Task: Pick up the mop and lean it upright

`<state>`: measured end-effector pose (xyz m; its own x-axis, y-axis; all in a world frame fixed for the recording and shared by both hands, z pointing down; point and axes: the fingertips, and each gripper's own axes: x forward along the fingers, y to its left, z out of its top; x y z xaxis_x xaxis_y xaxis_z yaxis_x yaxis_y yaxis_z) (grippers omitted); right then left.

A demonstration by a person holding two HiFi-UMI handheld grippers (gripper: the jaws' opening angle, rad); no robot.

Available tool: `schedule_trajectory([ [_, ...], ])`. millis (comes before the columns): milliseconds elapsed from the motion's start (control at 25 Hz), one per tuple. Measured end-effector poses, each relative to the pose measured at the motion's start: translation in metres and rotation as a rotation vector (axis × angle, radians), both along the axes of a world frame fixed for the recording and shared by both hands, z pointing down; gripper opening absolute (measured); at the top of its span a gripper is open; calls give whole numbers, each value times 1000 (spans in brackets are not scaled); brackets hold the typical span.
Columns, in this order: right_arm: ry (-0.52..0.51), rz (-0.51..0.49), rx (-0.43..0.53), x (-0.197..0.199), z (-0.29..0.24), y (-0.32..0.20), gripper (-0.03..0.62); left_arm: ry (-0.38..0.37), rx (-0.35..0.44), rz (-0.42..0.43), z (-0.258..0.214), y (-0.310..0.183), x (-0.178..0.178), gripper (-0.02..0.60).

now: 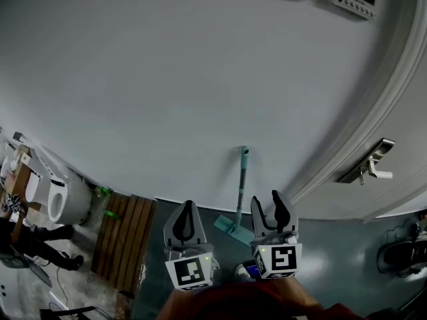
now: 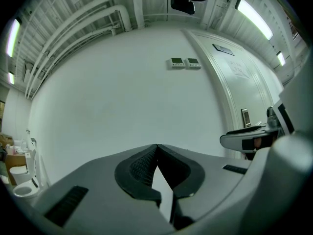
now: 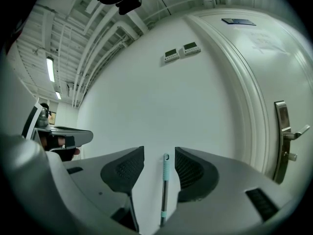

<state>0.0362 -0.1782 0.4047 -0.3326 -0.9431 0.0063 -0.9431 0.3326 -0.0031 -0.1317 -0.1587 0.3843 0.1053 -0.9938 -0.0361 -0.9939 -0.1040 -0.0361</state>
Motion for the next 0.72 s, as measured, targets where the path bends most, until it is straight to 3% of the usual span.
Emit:
schedule_trajectory([
  [480, -3, -13, 27, 0, -11, 3, 192, 2, 8, 21, -4, -4, 10, 14],
  [720, -21, -45, 30, -5, -14, 2, 114, 1, 11, 27, -5, -6, 12, 14],
])
